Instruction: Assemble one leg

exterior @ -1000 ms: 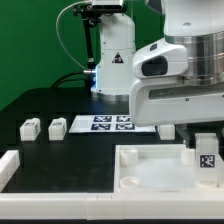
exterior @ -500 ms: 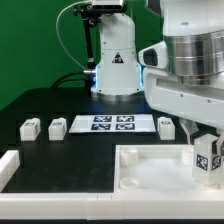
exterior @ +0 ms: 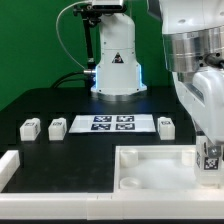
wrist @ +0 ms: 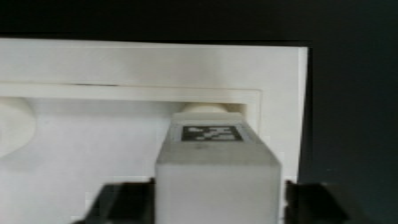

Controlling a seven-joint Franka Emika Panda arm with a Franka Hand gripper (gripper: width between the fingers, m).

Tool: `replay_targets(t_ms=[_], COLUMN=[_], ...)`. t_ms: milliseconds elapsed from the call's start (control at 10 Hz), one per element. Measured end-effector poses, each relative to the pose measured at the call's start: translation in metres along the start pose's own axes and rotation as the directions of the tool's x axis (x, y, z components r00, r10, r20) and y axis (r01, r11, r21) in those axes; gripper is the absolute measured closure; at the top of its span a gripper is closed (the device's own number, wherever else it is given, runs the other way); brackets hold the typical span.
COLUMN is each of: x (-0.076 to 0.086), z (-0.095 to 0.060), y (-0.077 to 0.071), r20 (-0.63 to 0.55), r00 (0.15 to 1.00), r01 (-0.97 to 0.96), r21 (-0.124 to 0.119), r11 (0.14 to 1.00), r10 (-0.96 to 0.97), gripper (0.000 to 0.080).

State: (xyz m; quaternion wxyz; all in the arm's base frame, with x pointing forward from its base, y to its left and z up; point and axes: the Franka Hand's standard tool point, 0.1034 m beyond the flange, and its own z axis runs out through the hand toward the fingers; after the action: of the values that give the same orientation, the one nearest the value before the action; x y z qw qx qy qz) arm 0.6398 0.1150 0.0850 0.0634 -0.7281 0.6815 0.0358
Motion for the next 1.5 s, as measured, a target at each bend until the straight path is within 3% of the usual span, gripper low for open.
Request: replay_targets(t_ms=[100, 200, 400, 600, 800, 900, 1000, 1100, 1200, 1300, 1400, 1500], x=[-0.001, -0.005, -0.012, -0.010, -0.012, -0.012, -0.011, -0.012, -0.010, -0.009, -0.010, -0.010], z=[0.002, 0.009, 0.007, 0.008, 0.007, 0.008, 0.006, 0.004, 0.003, 0.005, 0.006, 0.006], y=[0.001, 0.003, 0.001, 0.001, -0.002, -0.002, -0.002, -0.006, -0.008, -0.006, -0.006, -0.006], r20=[-0.001, 0.016, 0.039, 0.053, 0.032, 0.036, 0.047, 0.033, -0.004, -0.001, -0.005, -0.014], r00=[0.995, 0.973, 0.896, 0.772, 0.508, 0.375, 0.184, 0.071, 0.084, 0.135, 0.189, 0.319], r01=[0.096, 0.230, 0.444, 0.636, 0.860, 0.925, 0.979, 0.992, 0.993, 0.987, 0.978, 0.945], r21=[-0.011, -0.049, -0.074, -0.063, -0.076, -0.090, -0.100, -0.102, -0.087, -0.088, -0.083, -0.077], r11=[0.995, 0.972, 0.893, 0.769, 0.505, 0.370, 0.179, 0.068, 0.084, 0.134, 0.189, 0.319], r10=[-0.096, -0.230, -0.442, -0.634, -0.861, -0.927, -0.982, -0.997, -0.996, -0.991, -0.982, -0.948], gripper=[0.0297, 0.0182, 0.0160, 0.0151, 0.0151, 0.0151, 0.0151, 0.0151, 0.0151, 0.0280, 0.0280, 0.0419])
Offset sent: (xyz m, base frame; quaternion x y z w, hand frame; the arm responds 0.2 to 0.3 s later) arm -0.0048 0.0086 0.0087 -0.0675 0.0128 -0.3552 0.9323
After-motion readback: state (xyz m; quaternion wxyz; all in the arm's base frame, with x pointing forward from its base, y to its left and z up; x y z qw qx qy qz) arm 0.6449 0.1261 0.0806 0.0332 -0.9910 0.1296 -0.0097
